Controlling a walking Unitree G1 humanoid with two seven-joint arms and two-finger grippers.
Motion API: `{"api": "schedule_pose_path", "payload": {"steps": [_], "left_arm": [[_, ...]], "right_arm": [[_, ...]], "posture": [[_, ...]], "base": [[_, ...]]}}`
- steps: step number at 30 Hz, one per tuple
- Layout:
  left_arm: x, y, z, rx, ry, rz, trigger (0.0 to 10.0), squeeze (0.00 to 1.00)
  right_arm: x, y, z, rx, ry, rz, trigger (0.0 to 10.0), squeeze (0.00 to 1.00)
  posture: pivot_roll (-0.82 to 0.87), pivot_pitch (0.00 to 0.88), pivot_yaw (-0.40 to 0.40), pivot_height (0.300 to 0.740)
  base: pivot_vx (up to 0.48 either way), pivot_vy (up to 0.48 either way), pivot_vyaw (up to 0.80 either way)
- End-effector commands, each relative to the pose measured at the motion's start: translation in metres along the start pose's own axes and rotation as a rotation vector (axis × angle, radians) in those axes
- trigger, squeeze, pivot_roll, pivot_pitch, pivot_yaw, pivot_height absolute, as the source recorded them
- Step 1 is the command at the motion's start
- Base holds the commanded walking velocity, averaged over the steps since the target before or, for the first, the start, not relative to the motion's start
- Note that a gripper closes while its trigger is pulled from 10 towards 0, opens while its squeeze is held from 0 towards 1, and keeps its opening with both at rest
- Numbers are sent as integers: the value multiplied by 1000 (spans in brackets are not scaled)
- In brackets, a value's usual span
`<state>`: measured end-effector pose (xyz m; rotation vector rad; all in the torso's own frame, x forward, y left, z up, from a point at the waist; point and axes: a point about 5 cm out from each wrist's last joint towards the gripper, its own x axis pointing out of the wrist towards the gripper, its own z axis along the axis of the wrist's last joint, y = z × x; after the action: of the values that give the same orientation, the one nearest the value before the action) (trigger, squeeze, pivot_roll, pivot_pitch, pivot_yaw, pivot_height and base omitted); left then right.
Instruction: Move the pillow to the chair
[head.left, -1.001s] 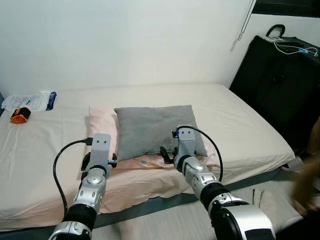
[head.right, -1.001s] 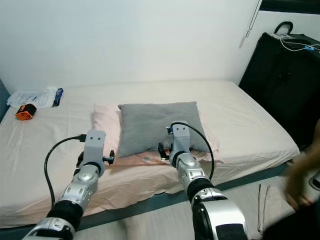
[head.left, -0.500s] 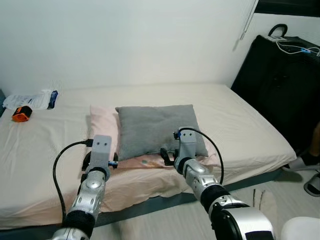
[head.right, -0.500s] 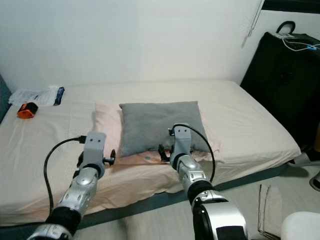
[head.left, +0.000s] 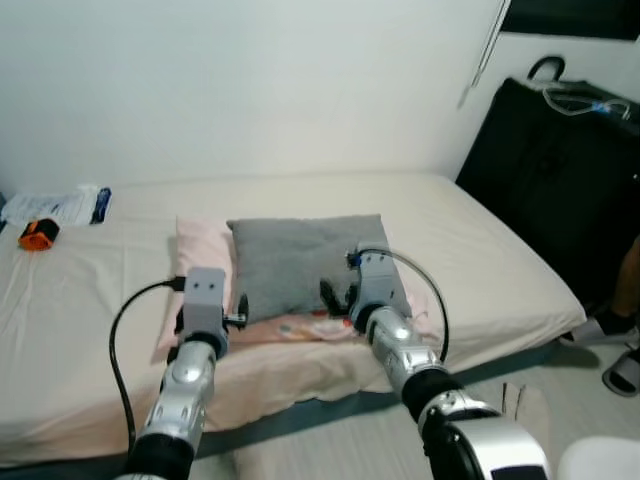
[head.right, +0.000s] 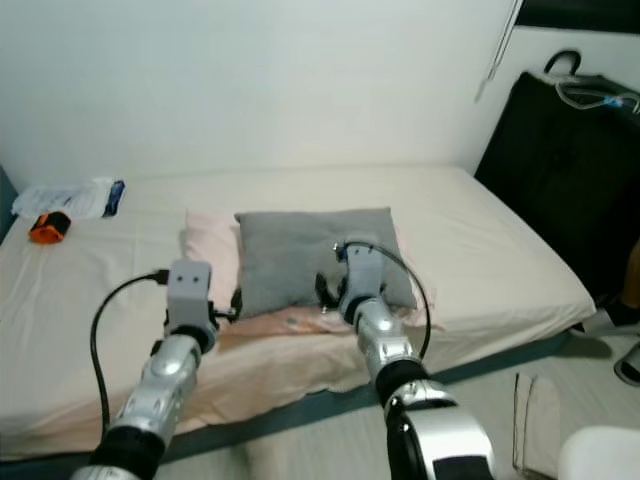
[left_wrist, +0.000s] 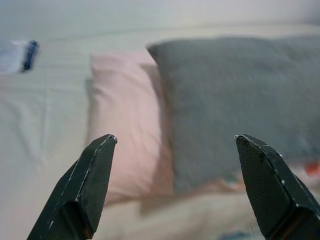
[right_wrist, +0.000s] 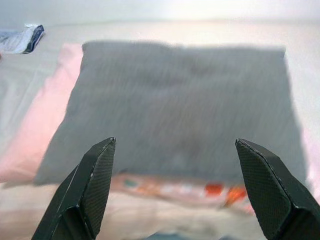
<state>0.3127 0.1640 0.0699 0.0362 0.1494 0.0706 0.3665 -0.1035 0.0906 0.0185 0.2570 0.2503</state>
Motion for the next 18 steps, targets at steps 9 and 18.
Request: {"api": "schedule_pose_path", "payload": {"steps": [9,18], "left_arm": [[1,-2,3,7,-3,-9,10000,0],[-1,-4,3,-10,5,-15,10000,0]], "right_arm": [[-2,-5,-2,-15,7,-10,10000,0],[-2,-2,-4,-22,11,-5,10000,0]], "posture": [[19,0,-107,740],[17,0,-104,740]], "base": [[317,0,0],[308,0,0]]}}
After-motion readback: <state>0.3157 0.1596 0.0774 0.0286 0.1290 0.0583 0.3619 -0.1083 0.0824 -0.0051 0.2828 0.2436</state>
